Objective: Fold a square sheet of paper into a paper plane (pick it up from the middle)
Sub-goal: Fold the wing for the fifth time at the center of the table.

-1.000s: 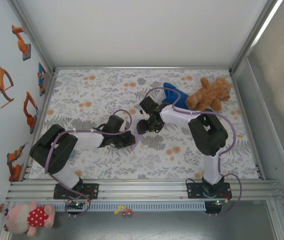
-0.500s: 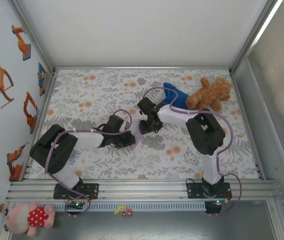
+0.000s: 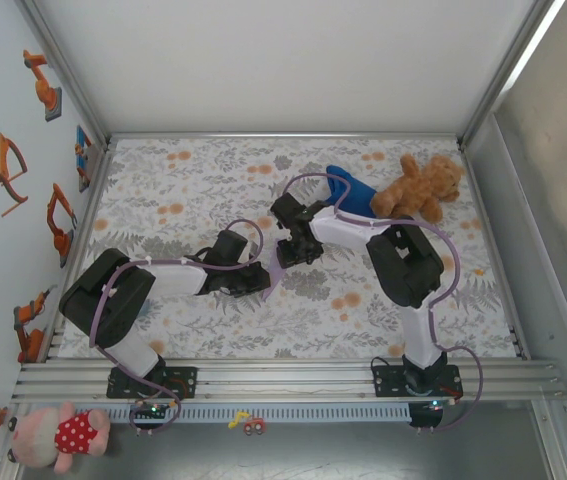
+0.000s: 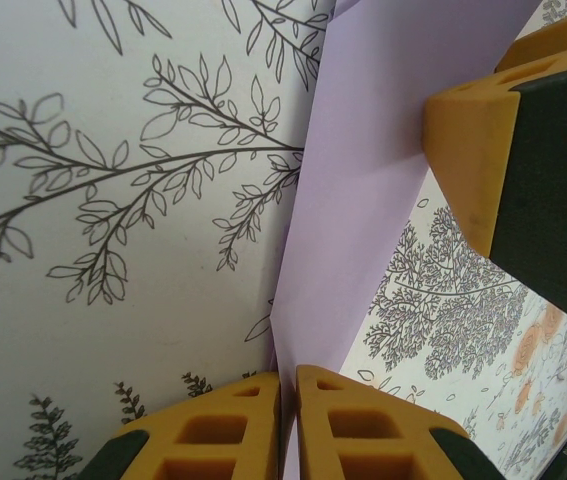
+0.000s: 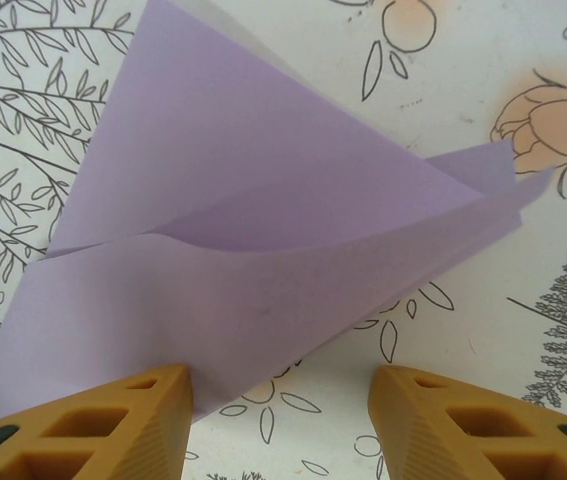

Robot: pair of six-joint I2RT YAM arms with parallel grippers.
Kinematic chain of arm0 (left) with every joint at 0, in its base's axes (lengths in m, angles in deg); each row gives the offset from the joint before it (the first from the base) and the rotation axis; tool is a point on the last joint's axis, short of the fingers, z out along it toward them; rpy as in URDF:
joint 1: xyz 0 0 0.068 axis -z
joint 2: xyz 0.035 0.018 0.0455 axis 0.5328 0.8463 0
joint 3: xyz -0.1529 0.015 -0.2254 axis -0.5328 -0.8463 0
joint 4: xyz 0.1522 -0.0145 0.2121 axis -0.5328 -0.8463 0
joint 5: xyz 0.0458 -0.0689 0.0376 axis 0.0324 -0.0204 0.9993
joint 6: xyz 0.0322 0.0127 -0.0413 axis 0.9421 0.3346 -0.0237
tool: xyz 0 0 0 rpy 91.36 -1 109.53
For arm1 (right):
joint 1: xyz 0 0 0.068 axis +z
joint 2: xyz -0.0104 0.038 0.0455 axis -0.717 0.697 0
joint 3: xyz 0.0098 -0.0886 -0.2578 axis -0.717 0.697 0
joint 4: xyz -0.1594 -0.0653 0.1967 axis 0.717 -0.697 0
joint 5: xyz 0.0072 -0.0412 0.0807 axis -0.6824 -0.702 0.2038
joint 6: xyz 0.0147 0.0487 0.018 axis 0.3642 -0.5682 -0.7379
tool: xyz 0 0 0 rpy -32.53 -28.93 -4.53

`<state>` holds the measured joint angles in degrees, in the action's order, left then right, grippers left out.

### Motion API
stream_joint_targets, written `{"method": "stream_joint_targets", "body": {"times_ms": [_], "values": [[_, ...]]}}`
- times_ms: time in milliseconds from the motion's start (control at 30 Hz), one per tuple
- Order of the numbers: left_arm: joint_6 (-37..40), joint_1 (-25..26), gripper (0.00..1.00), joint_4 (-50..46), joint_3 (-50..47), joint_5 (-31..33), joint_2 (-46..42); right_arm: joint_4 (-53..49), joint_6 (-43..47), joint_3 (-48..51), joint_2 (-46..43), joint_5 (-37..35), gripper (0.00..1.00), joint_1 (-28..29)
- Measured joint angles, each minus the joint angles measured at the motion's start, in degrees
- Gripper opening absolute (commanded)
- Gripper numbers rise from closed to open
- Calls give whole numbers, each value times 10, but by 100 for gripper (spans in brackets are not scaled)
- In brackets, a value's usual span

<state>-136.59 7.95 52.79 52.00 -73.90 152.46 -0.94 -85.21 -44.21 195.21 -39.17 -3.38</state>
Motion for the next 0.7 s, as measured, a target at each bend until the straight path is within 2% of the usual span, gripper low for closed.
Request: {"method": "stream_joint_targets", "body": {"times_ms": [233,533,700], "values": [[0,0,13,-1,1,0,0,-17,-13,-18,13,-12,58,7],[0,0,13,-3,1,1,-2,-29,-31,-27,26,-25,58,12],[0,6,19,-31,1,16,-21,-37,-42,-32,32,-42,59,18]]}}
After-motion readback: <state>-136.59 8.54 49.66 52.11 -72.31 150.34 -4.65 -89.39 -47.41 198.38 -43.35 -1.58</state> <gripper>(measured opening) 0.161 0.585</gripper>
